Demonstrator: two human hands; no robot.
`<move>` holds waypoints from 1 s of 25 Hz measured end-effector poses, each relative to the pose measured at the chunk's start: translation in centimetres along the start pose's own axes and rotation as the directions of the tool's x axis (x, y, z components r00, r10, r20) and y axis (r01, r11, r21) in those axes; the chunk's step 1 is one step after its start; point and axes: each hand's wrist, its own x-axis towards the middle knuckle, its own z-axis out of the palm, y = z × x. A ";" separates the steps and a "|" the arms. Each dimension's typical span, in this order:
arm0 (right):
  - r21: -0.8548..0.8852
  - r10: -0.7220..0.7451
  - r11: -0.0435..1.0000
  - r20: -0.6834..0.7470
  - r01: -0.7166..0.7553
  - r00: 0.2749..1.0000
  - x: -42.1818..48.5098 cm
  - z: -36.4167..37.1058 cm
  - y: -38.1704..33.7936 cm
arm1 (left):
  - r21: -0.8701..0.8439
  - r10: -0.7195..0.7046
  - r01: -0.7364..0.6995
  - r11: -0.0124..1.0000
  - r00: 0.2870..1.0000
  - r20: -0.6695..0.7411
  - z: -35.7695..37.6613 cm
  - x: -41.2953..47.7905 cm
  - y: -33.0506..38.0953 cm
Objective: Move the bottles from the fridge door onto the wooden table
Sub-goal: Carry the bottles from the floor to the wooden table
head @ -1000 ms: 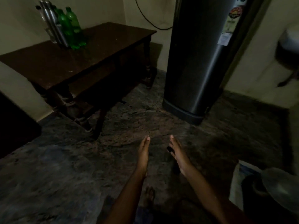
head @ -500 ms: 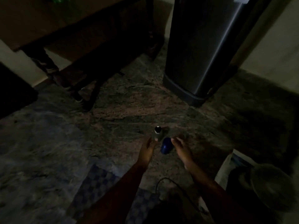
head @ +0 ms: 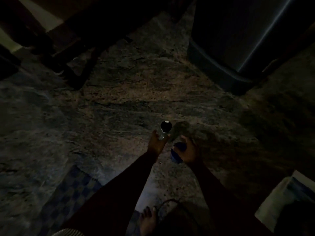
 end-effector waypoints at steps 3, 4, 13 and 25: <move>-0.180 -0.047 0.982 0.039 0.053 0.998 2.5 2.0 3.1 | -0.016 0.060 -0.061 0.998 0.997 -0.046 1.9 5.0 -1.8; -0.243 -0.061 0.967 0.060 0.074 0.996 3.1 2.5 3.7 | 0.014 0.085 -0.084 0.996 0.995 -0.048 2.3 6.3 -2.3; -0.396 0.005 0.917 0.151 0.055 0.989 4.1 2.8 4.6 | 0.296 0.320 -0.276 0.914 0.941 -0.111 2.1 10.1 -3.6; -0.338 -0.023 0.938 0.173 0.081 0.985 -9.3 -4.8 -14.5 | 0.084 0.401 -0.394 0.915 0.911 -0.095 -12.1 -10.5 4.7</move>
